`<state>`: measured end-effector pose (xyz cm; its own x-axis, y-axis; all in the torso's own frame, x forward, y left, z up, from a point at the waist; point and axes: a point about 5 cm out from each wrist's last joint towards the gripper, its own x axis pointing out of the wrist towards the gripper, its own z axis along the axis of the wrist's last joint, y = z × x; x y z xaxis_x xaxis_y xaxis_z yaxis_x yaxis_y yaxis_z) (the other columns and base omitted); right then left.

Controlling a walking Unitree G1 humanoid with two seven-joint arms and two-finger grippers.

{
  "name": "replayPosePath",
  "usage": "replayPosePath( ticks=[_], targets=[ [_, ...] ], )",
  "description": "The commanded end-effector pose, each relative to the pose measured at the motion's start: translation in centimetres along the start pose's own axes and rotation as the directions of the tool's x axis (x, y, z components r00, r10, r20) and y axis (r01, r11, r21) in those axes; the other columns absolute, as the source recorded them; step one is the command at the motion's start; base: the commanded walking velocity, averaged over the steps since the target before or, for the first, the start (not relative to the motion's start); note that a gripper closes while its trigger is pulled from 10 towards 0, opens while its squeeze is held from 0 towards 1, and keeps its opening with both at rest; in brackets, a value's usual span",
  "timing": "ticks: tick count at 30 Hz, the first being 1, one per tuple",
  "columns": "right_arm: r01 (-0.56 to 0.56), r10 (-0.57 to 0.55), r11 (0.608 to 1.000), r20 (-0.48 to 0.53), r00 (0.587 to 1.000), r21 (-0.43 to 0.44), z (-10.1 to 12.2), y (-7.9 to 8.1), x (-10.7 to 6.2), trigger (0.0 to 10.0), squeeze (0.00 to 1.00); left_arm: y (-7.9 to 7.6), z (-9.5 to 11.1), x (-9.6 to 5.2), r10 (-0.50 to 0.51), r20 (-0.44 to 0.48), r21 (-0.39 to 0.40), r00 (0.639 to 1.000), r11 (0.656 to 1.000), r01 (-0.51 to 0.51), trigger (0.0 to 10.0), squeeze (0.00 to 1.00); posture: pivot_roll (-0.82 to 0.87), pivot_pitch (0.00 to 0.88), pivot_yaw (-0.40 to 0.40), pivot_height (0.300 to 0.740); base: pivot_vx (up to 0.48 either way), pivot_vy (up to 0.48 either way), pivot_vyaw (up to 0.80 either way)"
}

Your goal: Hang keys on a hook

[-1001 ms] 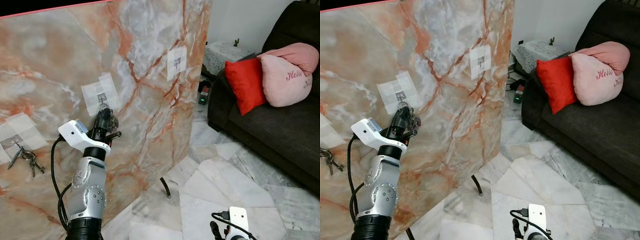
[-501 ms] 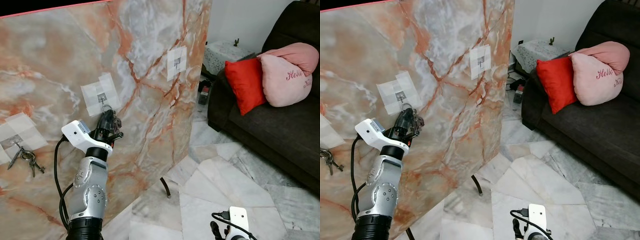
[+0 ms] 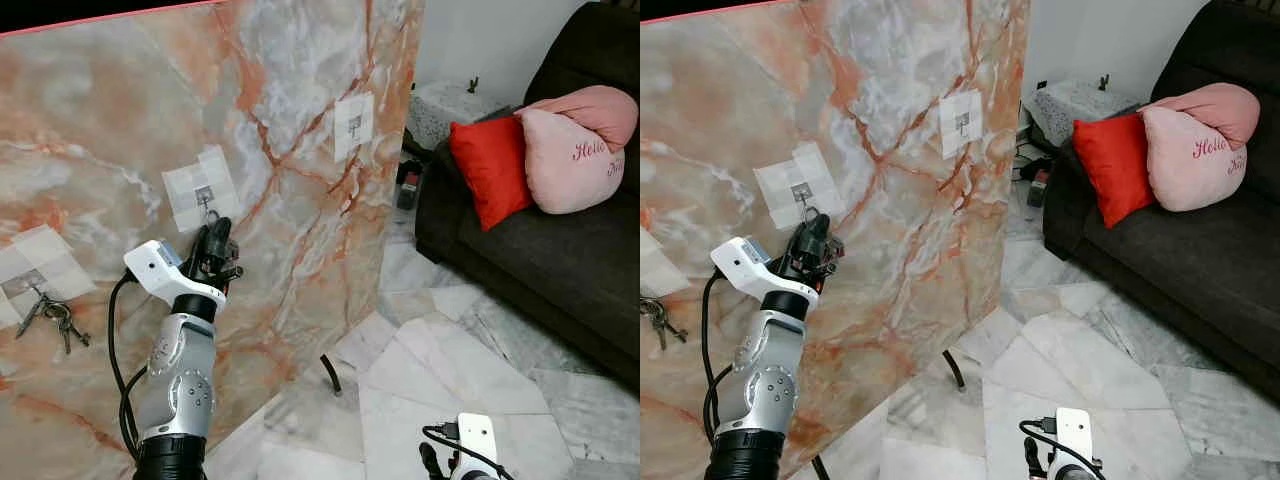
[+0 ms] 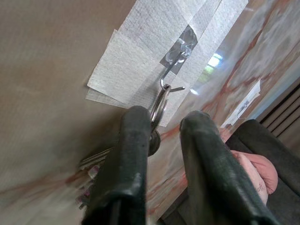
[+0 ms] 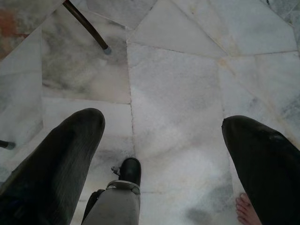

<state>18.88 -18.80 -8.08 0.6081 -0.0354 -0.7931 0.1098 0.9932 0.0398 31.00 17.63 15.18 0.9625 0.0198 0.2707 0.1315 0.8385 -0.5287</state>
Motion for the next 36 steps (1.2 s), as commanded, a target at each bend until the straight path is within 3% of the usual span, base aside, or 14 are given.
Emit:
replayPosePath(
  ticks=[1, 10, 11, 13, 14, 15, 20, 21, 24, 26, 28, 30, 33, 36],
  targets=[
    [0.006, -0.006, 1.000, -0.007, 1.000, 0.002, 0.1, -0.3, 0.0, 10.0, 0.00, -0.4, 0.5, 0.1, -0.017, 0.020, 0.028, 1.000, 0.999, 0.016, 10.0, 1.00, 0.02, 0.000, -0.072, 0.740, 0.000, 0.000, 0.00],
    [0.002, -0.002, 1.000, -0.008, 1.000, 0.000, 0.2, -0.2, 0.0, 10.0, 0.00, 0.9, 0.9, -1.0, 0.034, 0.030, 0.072, 0.999, 0.997, -0.036, 10.0, 1.00, 0.03, 0.000, -0.074, 0.740, 0.000, 0.000, 0.00],
    [0.000, 0.000, 1.000, -0.009, 1.000, -0.001, 0.2, -0.2, 0.0, 10.0, 0.00, 1.0, 1.0, -1.3, 0.040, 0.029, 0.074, 0.999, 0.996, -0.042, 10.0, 0.93, 0.03, 0.000, -0.073, 0.740, 0.000, 0.000, 0.00],
    [-0.001, 0.001, 1.000, -0.009, 1.000, 0.000, 0.2, -0.2, 0.0, 10.0, 0.00, 1.1, 1.0, -1.6, 0.043, 0.025, 0.077, 0.999, 0.996, -0.045, 10.0, 0.93, 0.03, 0.000, -0.073, 0.740, 0.000, 0.000, 0.00],
    [-0.001, 0.001, 1.000, -0.009, 1.000, 0.000, 0.1, -0.2, 0.0, 10.0, 0.00, 1.4, 0.9, -2.0, 0.049, 0.016, 0.088, 0.999, 0.995, -0.050, 10.0, 0.53, 0.03, 0.000, -0.070, 0.740, 0.000, 0.000, 0.00],
    [-0.001, 0.001, 1.000, -0.009, 1.000, 0.001, 0.1, -0.2, 0.0, 10.0, 0.00, 1.7, 0.7, -2.6, 0.058, 0.000, 0.108, 0.998, 0.992, -0.057, 10.0, 0.00, 0.03, 0.000, -0.069, 0.740, 0.000, 0.000, 0.00],
    [0.000, 0.000, 1.000, -0.009, 1.000, 0.003, 0.1, -0.2, 0.0, 10.0, 0.00, 2.5, 0.1, -4.0, 0.069, -0.051, 0.142, 0.996, 0.988, -0.061, 10.0, 0.00, 0.03, 0.000, -0.068, 0.740, 0.000, 0.000, 0.00],
    [0.000, 0.000, 1.000, -0.010, 1.000, 0.003, 0.1, -0.2, 0.0, 10.0, 0.00, 3.1, -0.8, -5.3, 0.044, -0.131, 0.219, 0.990, 0.976, -0.014, 10.0, 0.00, 0.04, 0.000, -0.068, 0.740, 0.000, 0.000, 0.00],
    [0.000, 0.000, 1.000, -0.010, 1.000, 0.003, 0.2, -0.2, 0.0, 10.0, 0.00, 4.2, -2.1, -6.8, 0.028, -0.242, 0.292, 0.970, 0.955, 0.046, 10.0, 0.00, 0.04, 0.000, -0.067, 0.740, 0.000, 0.000, 0.00],
    [0.000, 0.000, 1.000, -0.011, 1.000, 0.003, 0.2, -0.1, 0.1, 10.0, 0.00, 5.1, -3.3, -7.9, 0.011, -0.351, 0.385, 0.936, 0.913, 0.133, 10.0, 0.00, 0.04, 0.000, -0.062, 0.740, 0.000, 0.000, 0.00],
    [0.000, 0.001, 1.000, -0.011, 1.000, 0.004, 0.2, -0.1, 0.1, 10.0, 0.00, 6.2, -5.2, -9.5, 0.009, -0.498, 0.408, 0.867, 0.885, 0.225, 10.0, 0.00, 0.04, 0.000, -0.057, 0.740, 0.000, 0.000, 0.00],
    [-0.002, 0.002, 1.000, -0.011, 1.000, 0.006, 0.2, 0.0, 0.1, 10.0, 0.00, 7.6, -6.4, -10.5, 0.069, -0.557, 0.430, 0.827, 0.876, 0.217, 10.0, 0.00, 0.04, 0.000, -0.055, 0.740, 0.000, 0.000, 0.00],
    [-0.003, 0.003, 1.000, -0.014, 1.000, 0.005, 0.2, 0.0, 0.1, 10.0, 0.00, 8.7, -7.3, -11.2, 0.130, -0.573, 0.459, 0.809, 0.869, 0.186, 10.0, 0.00, 0.05, 0.000, -0.055, 0.740, 0.000, 0.000, 0.00],
    [-0.004, 0.004, 1.000, -0.017, 1.000, 0.002, 0.2, 0.1, 0.1, 10.0, 0.00, 9.9, -9.5, -13.1, 0.194, -0.672, 0.487, 0.715, 0.843, 0.228, 10.0, 0.00, 0.05, 0.000, -0.054, 0.740, 0.000, 0.000, 0.00]
  ],
)
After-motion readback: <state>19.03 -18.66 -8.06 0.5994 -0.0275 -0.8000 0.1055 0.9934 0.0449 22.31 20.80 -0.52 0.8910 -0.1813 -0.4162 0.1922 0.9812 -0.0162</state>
